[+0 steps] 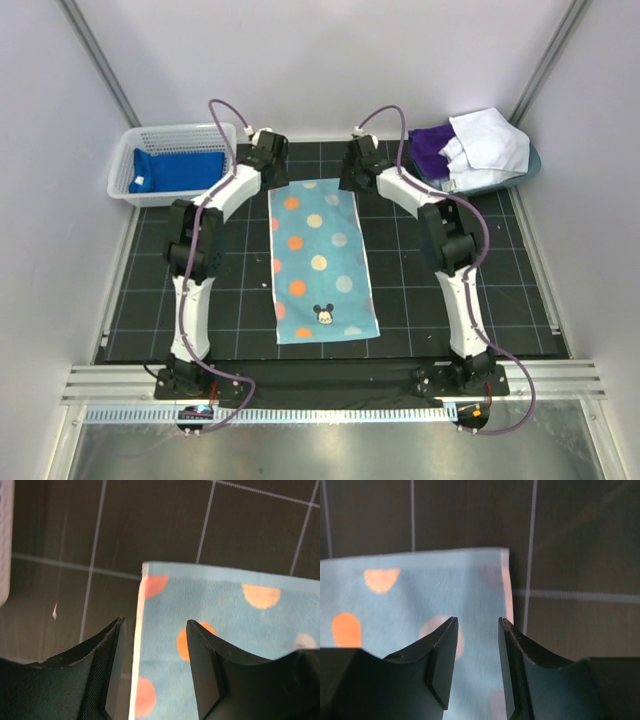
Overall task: Fold and stack the towels
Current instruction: Flatten out the crumpled towel, then fold the towel
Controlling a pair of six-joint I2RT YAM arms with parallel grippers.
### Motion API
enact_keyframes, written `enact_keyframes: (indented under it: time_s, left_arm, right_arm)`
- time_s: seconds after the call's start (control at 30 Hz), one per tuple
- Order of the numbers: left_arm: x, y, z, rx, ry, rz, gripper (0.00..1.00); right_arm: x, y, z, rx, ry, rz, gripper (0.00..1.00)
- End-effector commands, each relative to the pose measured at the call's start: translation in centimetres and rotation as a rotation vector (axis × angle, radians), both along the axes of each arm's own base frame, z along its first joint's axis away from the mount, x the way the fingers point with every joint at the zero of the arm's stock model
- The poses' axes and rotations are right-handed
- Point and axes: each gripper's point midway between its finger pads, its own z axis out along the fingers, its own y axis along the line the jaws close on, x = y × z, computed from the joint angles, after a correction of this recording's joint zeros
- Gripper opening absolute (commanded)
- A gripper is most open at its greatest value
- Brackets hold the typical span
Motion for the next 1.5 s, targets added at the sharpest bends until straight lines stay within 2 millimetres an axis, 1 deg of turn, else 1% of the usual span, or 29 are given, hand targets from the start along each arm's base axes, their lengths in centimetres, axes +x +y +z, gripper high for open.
enact_keyframes:
  time_s: [0.0,0.03,0.07,0.1,0.17,0.2,0.27,0.3,0.37,0.43,0.5,0.57,0.6,0.63,0.7,0.83,0.9,0.97,1.0,1.03,1.13,1.17,1.27,1.3,1.33,1.37,1.4,1.43,1.47]
  left_arm:
    - [2.6,0.0,-0.2,0.083,-0.023,-0.065,0.56]
    - [3.4,0.2,0.1,0.083,-0.034,-0.057,0.56]
    - [3.6,0.3,-0.6,0.09,-0.023,-0.055,0.56]
    - [3.6,0.4,-1.8,0.099,-0.001,-0.057,0.56]
    - [4.0,0.6,-2.2,0.123,-0.002,-0.053,0.56]
    - [4.0,0.9,-3.1,0.134,0.014,-0.046,0.56]
    - [4.3,1.3,-3.2,0.147,0.012,-0.033,0.56]
    - [4.3,1.3,-3.6,0.15,0.017,-0.031,0.56]
    - [4.3,1.4,-3.7,0.156,0.018,-0.027,0.56]
    - [4.2,1.9,-4.3,0.169,0.027,-0.012,0.56]
    - [4.2,2.1,-4.4,0.171,0.029,-0.005,0.56]
    - [4.3,2.1,-4.3,0.176,0.022,0.004,0.56]
    - [4.3,2.2,-4.4,0.178,0.023,0.005,0.56]
    - [4.4,2.3,-4.2,0.177,0.018,0.007,0.56]
    - [4.5,2.6,-4.4,0.166,0.021,0.006,0.56]
    - [4.7,2.3,-4.8,0.13,0.027,-0.007,0.55]
    - [4.7,2.2,-5.3,0.122,0.036,-0.013,0.53]
    - [4.6,2.1,-5.7,0.117,0.043,-0.016,0.5]
    - [4.6,2.0,-5.9,0.112,0.046,-0.019,0.48]
    - [4.6,1.7,-6.0,0.098,0.049,-0.029,0.44]
    - [4.5,1.0,-6.8,0.067,0.062,-0.053,0.39]
    - [4.5,0.8,-6.7,0.058,0.061,-0.058,0.34]
    - [4.5,0.3,-6.8,0.035,0.061,-0.07,0.28]
    - [4.5,0.3,-6.7,0.031,0.062,-0.073,0.26]
    - [4.4,0.1,-6.7,0.027,0.062,-0.079,0.23]
    - [4.4,-0.1,-6.7,0.017,0.06,-0.081,0.2]
    - [4.3,-0.1,-6.7,0.016,0.062,-0.084,0.18]
    - [4.5,-0.2,-6.3,0.009,0.049,-0.085,0.13]
    - [4.5,-0.3,-6.0,0.003,0.043,-0.089,0.12]
  right_arm:
    - [3.7,1.0,1.2,0.004,-0.062,0.038,0.45]
    - [4.3,0.8,0.6,0.001,-0.054,0.034,0.45]
    - [4.6,0.9,0.4,0.0,-0.053,0.037,0.45]
    - [5.1,1.0,0.1,-0.008,-0.054,0.04,0.45]
    - [5.5,0.6,0.0,-0.027,-0.059,0.023,0.45]
    - [5.6,0.6,-0.1,-0.029,-0.061,0.023,0.45]
    - [5.8,0.3,-0.2,-0.047,-0.065,0.02,0.46]
    - [5.8,0.1,-0.3,-0.058,-0.066,0.014,0.45]
    - [5.7,-0.2,-0.3,-0.075,-0.067,0.01,0.46]
    - [5.7,-0.4,-0.5,-0.086,-0.065,0.013,0.46]
    - [5.9,-0.4,-0.6,-0.093,-0.069,0.014,0.46]
    - [5.8,-0.6,-1.8,-0.122,-0.042,0.019,0.47]
    - [6.3,-0.7,-1.3,-0.128,-0.055,0.013,0.46]
    - [6.2,-0.8,-1.8,-0.139,-0.044,0.015,0.46]
    - [6.3,-0.7,-1.7,-0.148,-0.049,0.023,0.47]
    - [6.3,-0.9,-2.3,-0.165,-0.033,0.036,0.47]
    - [6.2,-0.6,-2.7,-0.164,-0.024,0.046,0.47]
    - [6.1,-0.7,-3.0,-0.167,-0.016,0.052,0.45]
    - [6.1,-0.7,-3.0,-0.172,-0.015,0.056,0.43]
    - [6.0,-0.8,-3.1,-0.176,-0.01,0.054,0.41]
    - [5.7,-0.9,-3.2,-0.185,-0.008,0.062,0.35]
    - [5.6,-1.0,-3.4,-0.188,-0.004,0.064,0.34]
    - [5.6,-1.5,-3.4,-0.21,-0.003,0.057,0.29]
    - [5.6,-1.7,-3.4,-0.213,-0.004,0.055,0.25]
    - [5.5,-1.5,-2.9,-0.214,-0.011,0.056,0.23]
    - [5.5,-1.8,-3.0,-0.219,-0.01,0.05,0.2]
    - [5.5,-1.8,-3.0,-0.22,-0.012,0.049,0.15]
    - [5.6,-1.8,-2.7,-0.217,-0.021,0.047,0.14]
    - [5.6,-1.8,-2.2,-0.216,-0.027,0.045,0.12]
